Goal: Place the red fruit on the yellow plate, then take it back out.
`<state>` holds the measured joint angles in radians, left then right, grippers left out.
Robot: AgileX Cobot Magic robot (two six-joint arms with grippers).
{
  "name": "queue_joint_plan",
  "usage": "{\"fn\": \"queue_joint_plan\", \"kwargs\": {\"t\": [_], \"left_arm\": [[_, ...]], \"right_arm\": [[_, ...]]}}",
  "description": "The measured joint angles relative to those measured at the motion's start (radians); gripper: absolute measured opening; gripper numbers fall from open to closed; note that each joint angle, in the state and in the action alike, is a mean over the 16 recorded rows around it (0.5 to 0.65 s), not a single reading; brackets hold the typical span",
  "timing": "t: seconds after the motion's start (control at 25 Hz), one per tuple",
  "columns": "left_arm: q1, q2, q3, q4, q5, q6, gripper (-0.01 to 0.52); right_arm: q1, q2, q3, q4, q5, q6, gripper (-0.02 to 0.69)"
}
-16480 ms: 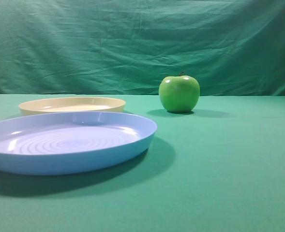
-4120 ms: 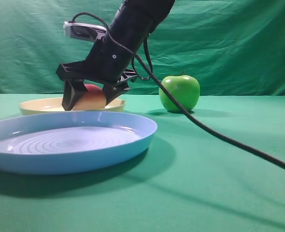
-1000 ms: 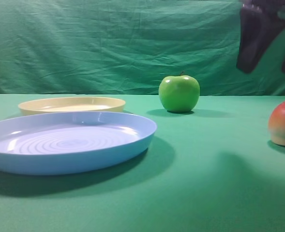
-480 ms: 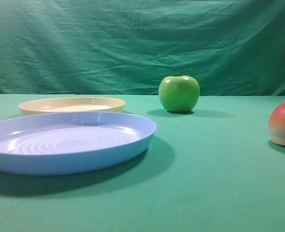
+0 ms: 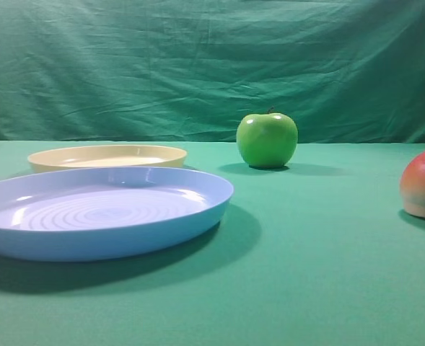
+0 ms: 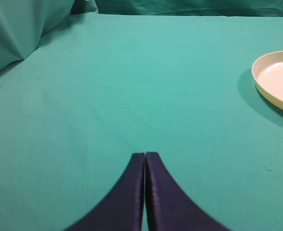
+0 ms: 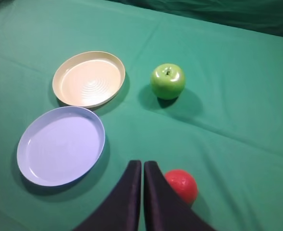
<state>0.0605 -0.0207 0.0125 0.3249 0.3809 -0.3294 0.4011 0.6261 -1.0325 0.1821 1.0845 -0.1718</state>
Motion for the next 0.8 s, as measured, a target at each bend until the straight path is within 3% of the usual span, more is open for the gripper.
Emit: {"fn": "queue_joint_plan", "kwargs": {"t": [0.28,0.8], "left_arm": [[0.000,0.000,0.000,0.000,0.000,-0.001,0.000],[0.000,0.000,0.000,0.000,0.000,-0.001,0.000]], "right_arm": [[-0.013,-0.189,0.140,-0.063,-0.089,0.037,0.000],[-0.191,-0.439,0.535,-0.142,-0.471,0.070,0.000]]}}
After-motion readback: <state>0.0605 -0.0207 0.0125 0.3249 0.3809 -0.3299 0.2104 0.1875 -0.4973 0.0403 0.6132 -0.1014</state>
